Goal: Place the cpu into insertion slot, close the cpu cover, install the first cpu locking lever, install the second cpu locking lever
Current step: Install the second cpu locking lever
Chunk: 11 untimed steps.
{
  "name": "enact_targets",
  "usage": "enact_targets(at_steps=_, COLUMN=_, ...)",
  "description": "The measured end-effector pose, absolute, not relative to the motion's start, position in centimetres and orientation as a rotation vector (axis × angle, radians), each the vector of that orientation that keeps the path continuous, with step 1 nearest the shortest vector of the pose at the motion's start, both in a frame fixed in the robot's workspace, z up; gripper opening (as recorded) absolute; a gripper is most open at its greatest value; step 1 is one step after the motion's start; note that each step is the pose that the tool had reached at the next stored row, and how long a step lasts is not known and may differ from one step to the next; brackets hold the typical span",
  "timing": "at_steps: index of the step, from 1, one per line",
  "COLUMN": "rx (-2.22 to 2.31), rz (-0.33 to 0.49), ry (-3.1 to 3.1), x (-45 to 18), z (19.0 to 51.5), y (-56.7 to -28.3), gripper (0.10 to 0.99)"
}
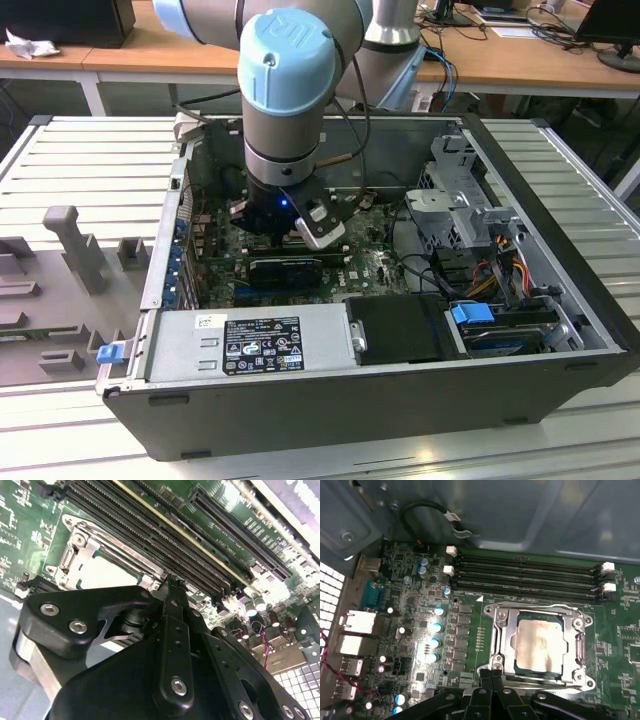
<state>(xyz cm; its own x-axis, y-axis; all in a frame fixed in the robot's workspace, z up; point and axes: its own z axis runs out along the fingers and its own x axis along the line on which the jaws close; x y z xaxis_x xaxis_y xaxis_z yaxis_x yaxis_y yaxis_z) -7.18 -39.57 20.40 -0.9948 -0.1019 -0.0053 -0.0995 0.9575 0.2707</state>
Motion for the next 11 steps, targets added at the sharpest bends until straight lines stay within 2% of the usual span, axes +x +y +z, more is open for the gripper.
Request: enact_targets(at_steps=11, rx=0.169, rz=-0.489, ry=-3.091, x=-7.35, z=19.45, y=-39.6, gripper=0.106)
